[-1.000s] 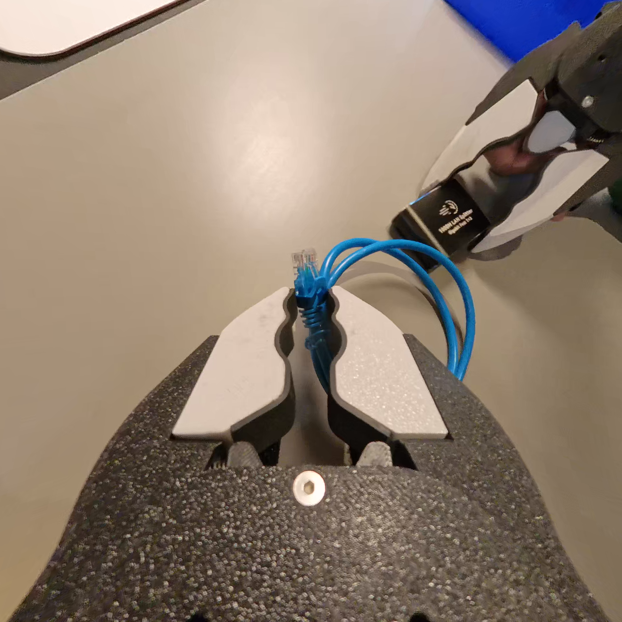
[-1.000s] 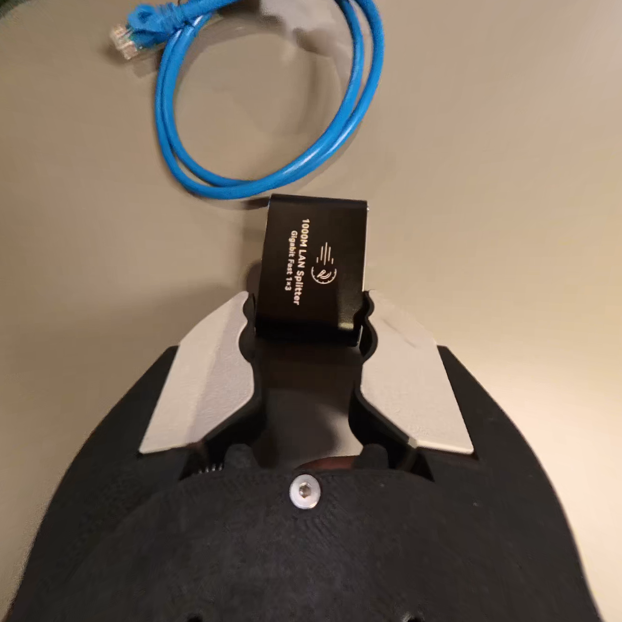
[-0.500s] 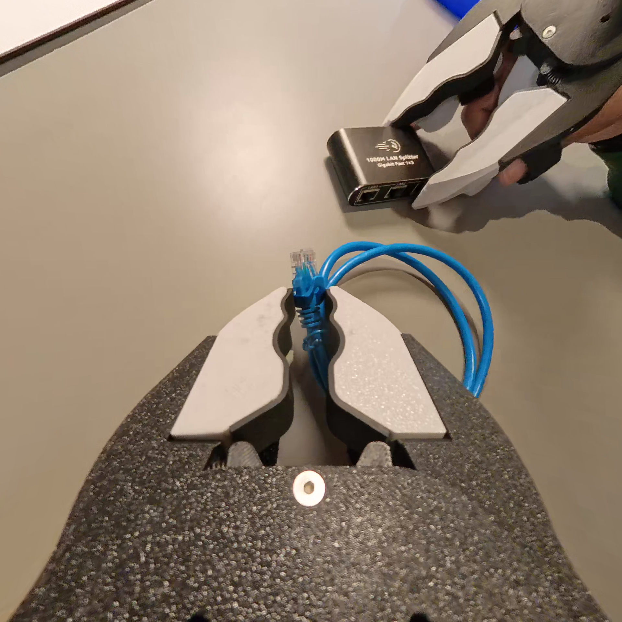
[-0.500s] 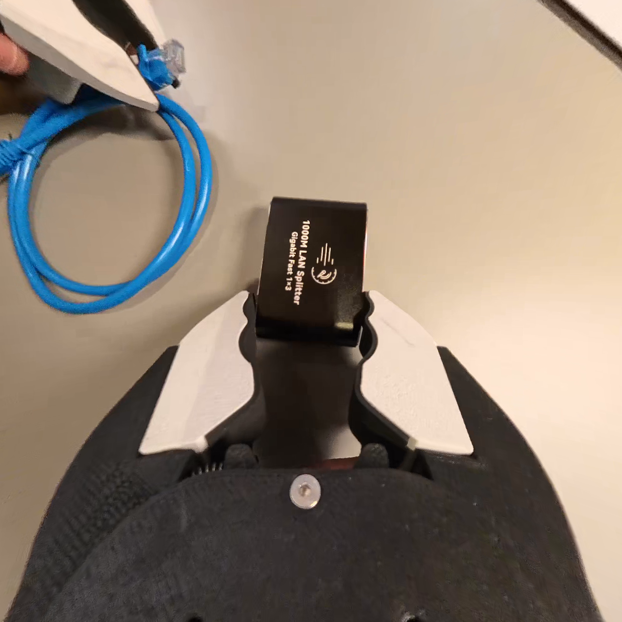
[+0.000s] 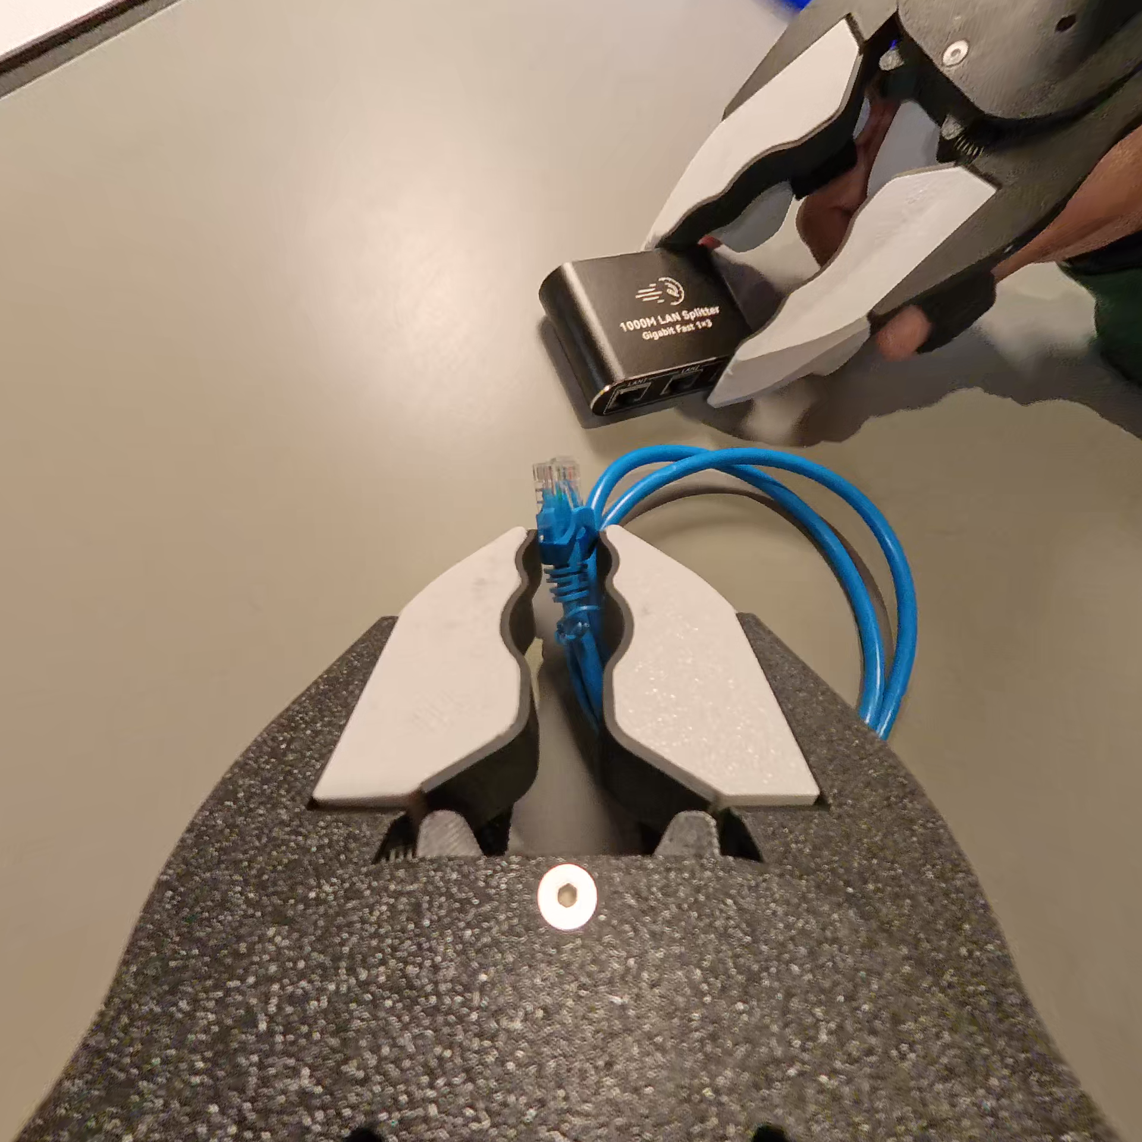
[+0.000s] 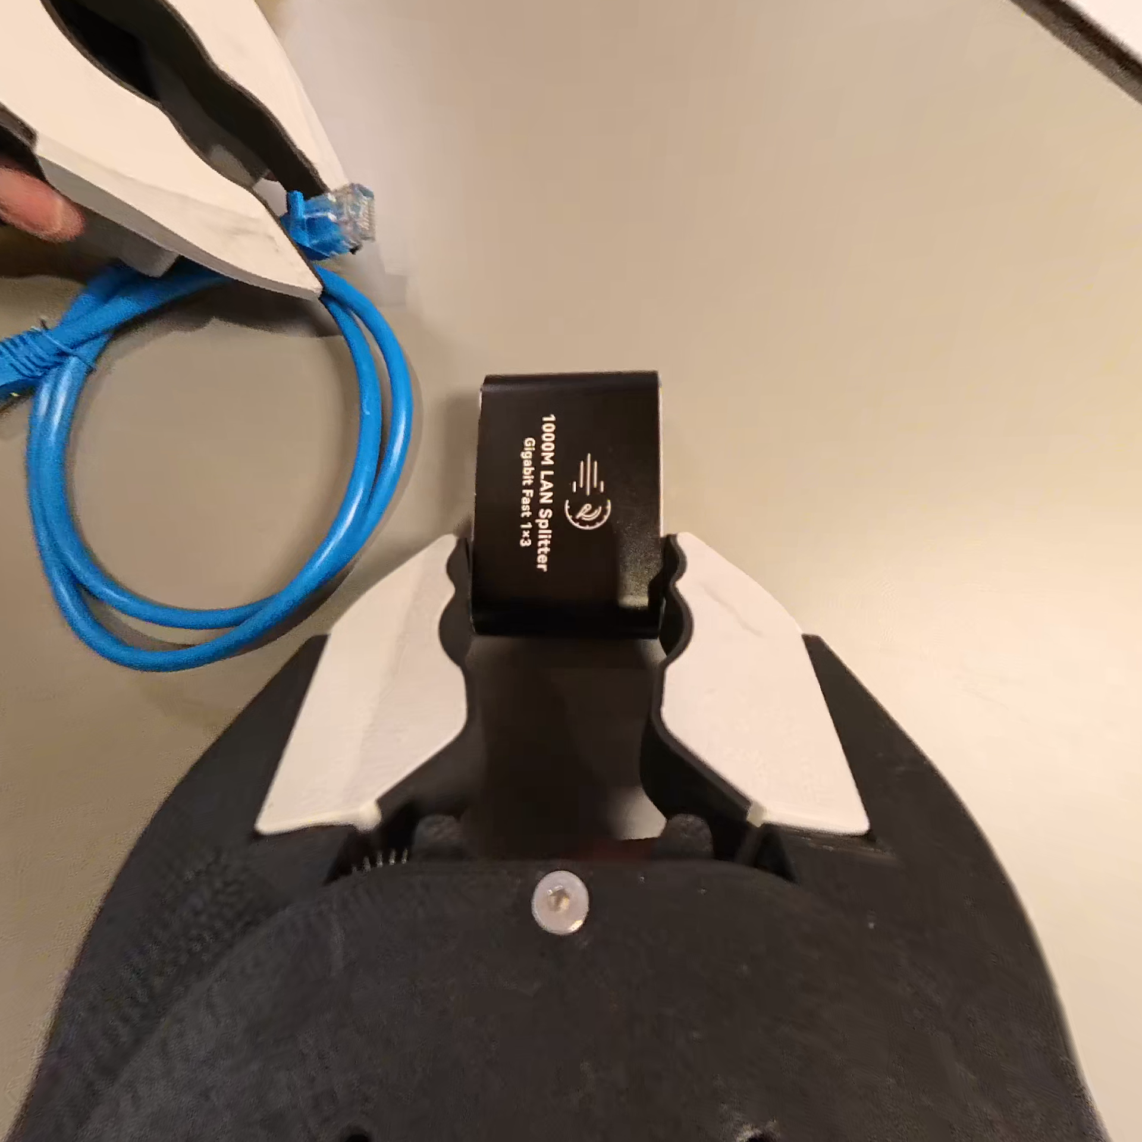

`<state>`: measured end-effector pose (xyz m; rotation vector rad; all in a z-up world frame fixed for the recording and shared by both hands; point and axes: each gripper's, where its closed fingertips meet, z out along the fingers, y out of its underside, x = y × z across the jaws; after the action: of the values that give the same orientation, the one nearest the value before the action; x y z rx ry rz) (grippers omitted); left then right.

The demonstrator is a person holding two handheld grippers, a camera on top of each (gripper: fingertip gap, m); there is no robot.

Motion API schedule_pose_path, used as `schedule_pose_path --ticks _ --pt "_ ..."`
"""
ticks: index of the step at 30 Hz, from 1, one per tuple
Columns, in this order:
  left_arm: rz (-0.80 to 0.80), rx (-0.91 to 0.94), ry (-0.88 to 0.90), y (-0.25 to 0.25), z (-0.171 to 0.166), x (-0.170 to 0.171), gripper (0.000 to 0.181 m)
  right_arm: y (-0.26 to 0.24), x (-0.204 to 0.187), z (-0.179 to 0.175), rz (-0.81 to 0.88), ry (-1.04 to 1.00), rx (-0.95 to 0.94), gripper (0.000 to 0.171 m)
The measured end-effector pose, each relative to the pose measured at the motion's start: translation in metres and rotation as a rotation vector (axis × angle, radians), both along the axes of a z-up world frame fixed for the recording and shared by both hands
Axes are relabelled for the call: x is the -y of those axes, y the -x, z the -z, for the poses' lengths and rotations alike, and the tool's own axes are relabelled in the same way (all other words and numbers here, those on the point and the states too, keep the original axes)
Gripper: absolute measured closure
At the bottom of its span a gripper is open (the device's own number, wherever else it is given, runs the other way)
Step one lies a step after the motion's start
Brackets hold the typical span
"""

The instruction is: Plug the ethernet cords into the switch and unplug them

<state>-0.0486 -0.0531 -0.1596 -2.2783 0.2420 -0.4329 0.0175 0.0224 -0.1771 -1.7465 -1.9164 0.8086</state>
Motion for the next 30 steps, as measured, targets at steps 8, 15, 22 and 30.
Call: schedule_pose_path --ticks 8,15,22,30 --pt "-0.02 -0.017 -0.04 -0.002 -0.005 -0.006 0.164 0.004 -0.005 -0.003 0.064 0.062 -0.014 0.112" --pt "-0.015 -0.02 -0.047 -0.015 -0.005 -0.012 0.164 0.011 0.0 -0.016 0.09 0.188 -0.085 0.112" --pt "-0.004 0.014 0.016 -0.028 0.002 -0.011 0.164 0.016 0.007 -0.023 0.091 0.231 -0.129 0.112" --pt "-0.011 0.029 0.057 -0.032 0.006 -0.009 0.164 0.019 0.014 -0.027 0.083 0.259 -0.156 0.112"
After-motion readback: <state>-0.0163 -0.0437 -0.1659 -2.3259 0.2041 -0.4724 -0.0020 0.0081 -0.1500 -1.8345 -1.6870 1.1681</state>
